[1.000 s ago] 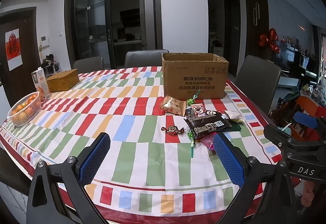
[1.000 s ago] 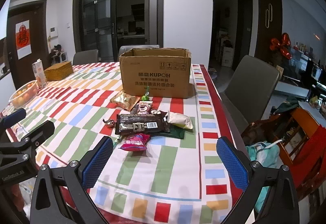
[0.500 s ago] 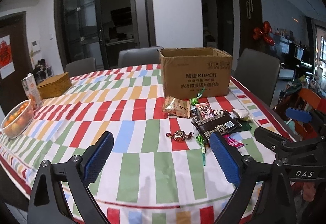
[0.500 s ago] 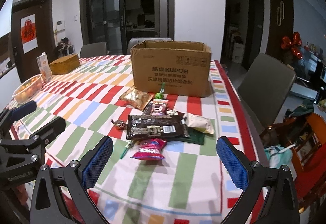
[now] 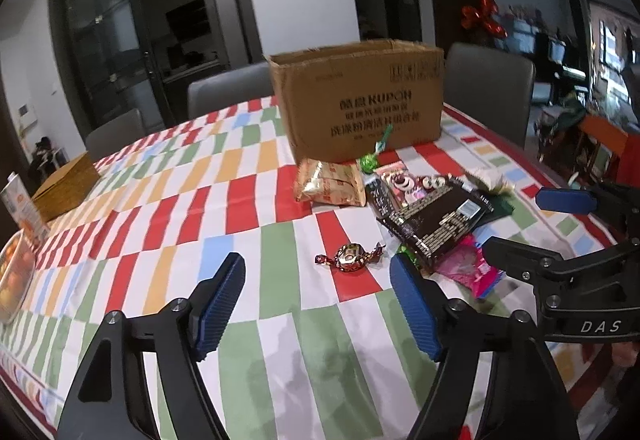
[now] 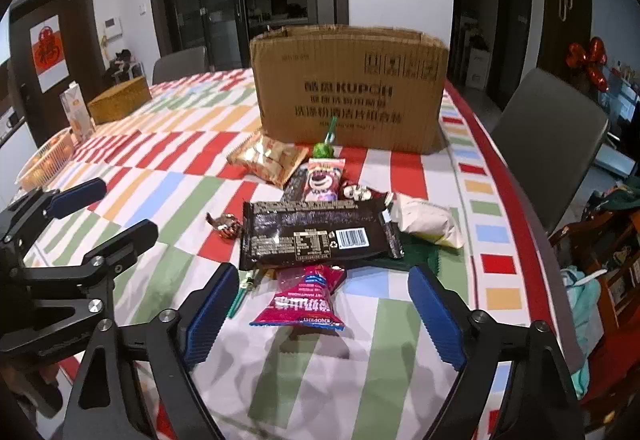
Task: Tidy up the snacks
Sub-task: 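Grasp the red-and-blue candy bag with the right tool while the left tool grasps the gold-wrapped candy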
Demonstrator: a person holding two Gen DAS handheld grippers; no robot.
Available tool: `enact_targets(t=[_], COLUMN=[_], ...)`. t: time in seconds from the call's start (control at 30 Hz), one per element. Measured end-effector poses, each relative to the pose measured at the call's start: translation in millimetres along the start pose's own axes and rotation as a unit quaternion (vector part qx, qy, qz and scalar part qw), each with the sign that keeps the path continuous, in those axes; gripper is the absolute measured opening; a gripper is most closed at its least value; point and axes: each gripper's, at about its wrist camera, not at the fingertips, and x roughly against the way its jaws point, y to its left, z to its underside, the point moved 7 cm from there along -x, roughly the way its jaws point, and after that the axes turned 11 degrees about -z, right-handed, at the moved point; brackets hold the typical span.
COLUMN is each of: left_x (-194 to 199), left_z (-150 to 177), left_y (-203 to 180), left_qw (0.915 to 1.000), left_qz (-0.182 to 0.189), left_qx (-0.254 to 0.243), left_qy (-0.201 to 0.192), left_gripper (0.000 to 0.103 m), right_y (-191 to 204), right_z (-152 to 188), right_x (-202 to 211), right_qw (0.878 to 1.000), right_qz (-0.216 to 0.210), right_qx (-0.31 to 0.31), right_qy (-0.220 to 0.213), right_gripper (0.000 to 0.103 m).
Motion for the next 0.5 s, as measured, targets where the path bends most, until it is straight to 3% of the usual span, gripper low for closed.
enact_targets(t=[0.5], left_x=[-58], left_z=[6], left_y=[-26], left_qw=[0.9977], left_qz=[0.043], left_qx=[-0.033], left_qy=[0.040], left_gripper=[0.049], right_y=[-8], right_z=[15], right_x=[-46], right_qw=[0.997], right_qz=[-0.032], right_qx=[-0.030], right_qy=[0.069], right_gripper=[0.063])
